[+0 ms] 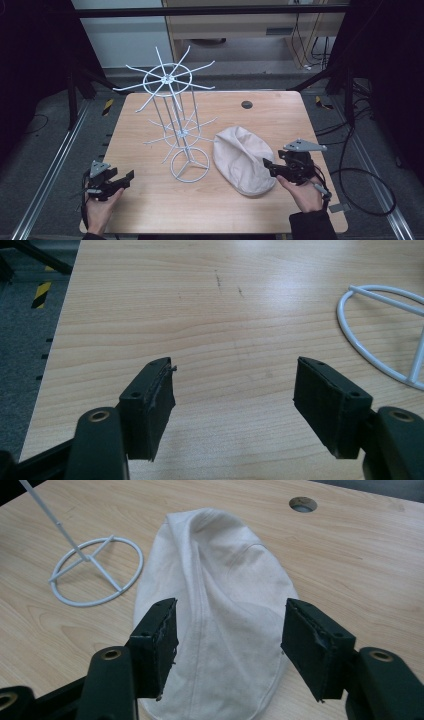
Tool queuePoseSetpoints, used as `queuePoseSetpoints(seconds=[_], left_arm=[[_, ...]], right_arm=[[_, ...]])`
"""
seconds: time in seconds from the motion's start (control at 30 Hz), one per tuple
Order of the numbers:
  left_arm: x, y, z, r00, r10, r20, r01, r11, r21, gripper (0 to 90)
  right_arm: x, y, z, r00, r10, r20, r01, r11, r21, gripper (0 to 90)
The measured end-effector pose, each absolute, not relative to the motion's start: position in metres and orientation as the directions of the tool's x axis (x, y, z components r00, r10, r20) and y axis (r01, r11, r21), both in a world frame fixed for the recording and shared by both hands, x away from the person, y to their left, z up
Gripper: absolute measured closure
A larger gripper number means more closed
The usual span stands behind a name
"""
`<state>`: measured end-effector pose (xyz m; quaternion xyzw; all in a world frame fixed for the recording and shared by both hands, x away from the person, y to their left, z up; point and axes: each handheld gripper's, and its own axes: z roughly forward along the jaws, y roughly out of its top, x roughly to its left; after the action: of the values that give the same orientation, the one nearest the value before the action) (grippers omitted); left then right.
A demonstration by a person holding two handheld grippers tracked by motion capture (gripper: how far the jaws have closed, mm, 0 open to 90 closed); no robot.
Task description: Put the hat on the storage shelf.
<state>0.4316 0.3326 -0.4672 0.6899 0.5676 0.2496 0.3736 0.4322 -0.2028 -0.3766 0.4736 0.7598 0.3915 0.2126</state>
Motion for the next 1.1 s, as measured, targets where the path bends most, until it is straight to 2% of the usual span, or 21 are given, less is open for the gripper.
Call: queuePoseSetpoints(seconds=[0.37,1.1], left_arm=[[0.432,0.332,-0.468,0.235,0.969,-0.079,0.6,-0.081,0.796,31.7],[0.433,0.331,-0.469,0.241,0.968,-0.069,0.604,-0.094,0.792,31.5]], right_arm=[[0.451,-0.178,-0.363,-0.496,0.868,0.008,0.551,0.308,0.776,39.2],[0.484,-0.151,-0.373,-0.547,0.837,-0.023,0.597,0.41,0.69,44.3]])
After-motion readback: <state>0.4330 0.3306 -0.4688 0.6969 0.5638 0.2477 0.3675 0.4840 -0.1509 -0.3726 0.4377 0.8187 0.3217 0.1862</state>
